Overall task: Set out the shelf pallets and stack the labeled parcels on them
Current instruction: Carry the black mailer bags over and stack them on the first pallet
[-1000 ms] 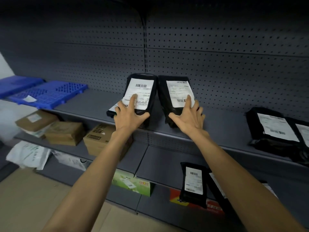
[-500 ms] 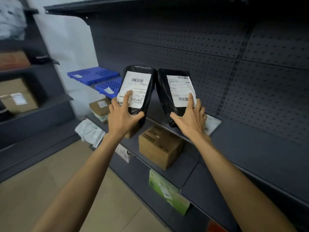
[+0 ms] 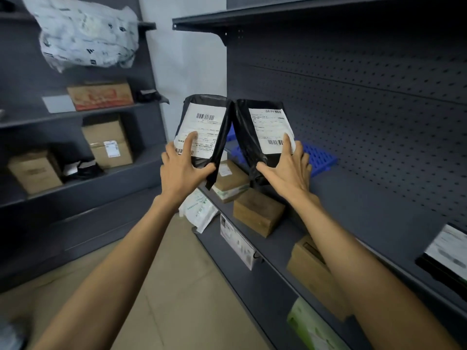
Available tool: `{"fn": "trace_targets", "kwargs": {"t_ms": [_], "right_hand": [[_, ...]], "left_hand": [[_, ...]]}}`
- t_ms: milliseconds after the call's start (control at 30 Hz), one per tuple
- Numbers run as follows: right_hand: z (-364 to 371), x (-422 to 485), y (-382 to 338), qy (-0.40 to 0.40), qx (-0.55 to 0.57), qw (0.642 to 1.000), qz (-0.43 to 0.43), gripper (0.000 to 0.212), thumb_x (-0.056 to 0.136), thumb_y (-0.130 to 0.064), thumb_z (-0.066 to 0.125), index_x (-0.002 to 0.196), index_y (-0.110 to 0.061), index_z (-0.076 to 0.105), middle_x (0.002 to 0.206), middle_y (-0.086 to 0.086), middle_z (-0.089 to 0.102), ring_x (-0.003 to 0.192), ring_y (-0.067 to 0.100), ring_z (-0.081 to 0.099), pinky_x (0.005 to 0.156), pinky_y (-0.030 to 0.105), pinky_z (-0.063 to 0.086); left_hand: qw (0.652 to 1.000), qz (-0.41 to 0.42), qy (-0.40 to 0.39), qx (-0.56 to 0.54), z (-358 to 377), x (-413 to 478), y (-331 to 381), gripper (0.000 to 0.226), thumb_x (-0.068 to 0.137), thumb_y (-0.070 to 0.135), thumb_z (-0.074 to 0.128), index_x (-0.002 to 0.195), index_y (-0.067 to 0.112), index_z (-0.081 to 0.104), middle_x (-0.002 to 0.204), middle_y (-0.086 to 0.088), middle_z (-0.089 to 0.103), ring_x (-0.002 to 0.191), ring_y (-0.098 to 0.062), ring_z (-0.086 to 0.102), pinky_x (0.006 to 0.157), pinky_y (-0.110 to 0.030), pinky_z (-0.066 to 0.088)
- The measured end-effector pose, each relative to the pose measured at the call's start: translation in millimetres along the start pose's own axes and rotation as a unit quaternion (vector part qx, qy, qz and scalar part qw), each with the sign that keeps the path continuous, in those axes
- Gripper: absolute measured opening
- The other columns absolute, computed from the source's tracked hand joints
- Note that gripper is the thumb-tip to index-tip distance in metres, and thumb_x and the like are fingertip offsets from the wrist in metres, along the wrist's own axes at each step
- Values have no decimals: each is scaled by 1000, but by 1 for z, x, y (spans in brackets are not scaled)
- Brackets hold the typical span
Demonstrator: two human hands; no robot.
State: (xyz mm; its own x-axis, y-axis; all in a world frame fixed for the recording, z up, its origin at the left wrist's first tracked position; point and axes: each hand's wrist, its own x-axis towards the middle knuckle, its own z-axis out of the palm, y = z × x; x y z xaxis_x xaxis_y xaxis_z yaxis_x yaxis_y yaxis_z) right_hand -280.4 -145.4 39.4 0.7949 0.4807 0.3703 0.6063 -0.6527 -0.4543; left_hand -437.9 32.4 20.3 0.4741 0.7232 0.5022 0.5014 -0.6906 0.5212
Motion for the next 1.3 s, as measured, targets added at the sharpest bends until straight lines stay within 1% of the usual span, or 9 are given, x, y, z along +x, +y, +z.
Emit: {"fn": "trace_targets", "kwargs": {"t_ms": [167,367,567,667,800,933,1100,1300], "right_hand": [[44,55,-43,-5,7,1000,-21,103,76,-63,60,156,-22,7,158,14,14,138,39,22,109,51,24],[103,149,-68,-3,0,1000,-31,102,78,-62,59,156,-22,8,159,14,13,139,39,22,110,51,24],[148,260,-79,-19,-4,999,-30,100,80,-60,59,156,-22,7,160,15,10,141,40,19,112,51,21],[172,307,-85,-23,-6,999,-26,100,80,-60,59,156,-22,6,160,14,9,142,39,17,112,52,20],[204,345,-88,-29,-26,999,0,100,81,-61,59,156,-23,6,160,14,10,142,39,17,113,51,19],[231,373,-89,-34,-45,998,41,100,80,-62,59,156,-23,7,160,15,11,142,39,17,113,50,19],[264,394,-98,-21,-74,992,99,100,79,-63,58,156,-21,8,158,16,13,140,40,20,112,51,21],[301,404,-109,-7,-104,979,175,103,79,-66,55,156,-21,5,157,15,12,139,39,18,112,51,20]], "left_hand": [[1000,-25,12,-4,10,60,-44,82,72,57,65,143,47,26,138,-13,33,122,-38,38,93,-51,43],[999,-29,13,-6,54,154,-81,82,73,55,66,144,44,26,138,-15,33,122,-40,38,93,-53,44],[999,-29,-19,-1,103,263,-99,84,68,64,58,144,43,27,139,-16,33,124,-40,37,94,-52,42],[999,-25,-29,6,128,311,-108,82,73,63,63,144,42,27,139,-16,33,124,-40,37,94,-52,41],[998,-17,-61,21,158,362,-121,79,75,59,66,142,41,29,137,-16,35,123,-40,37,95,-53,40],[993,-10,-110,30,185,411,-130,78,75,62,63,142,40,30,134,-15,36,123,-39,37,94,-52,40],[986,19,-163,40,222,464,-138,79,76,67,60,143,38,32,132,-15,37,123,-39,38,95,-52,38],[967,85,-239,36,255,515,-158,82,76,70,59,145,37,30,135,-16,36,123,-40,37,99,-51,38]]}}
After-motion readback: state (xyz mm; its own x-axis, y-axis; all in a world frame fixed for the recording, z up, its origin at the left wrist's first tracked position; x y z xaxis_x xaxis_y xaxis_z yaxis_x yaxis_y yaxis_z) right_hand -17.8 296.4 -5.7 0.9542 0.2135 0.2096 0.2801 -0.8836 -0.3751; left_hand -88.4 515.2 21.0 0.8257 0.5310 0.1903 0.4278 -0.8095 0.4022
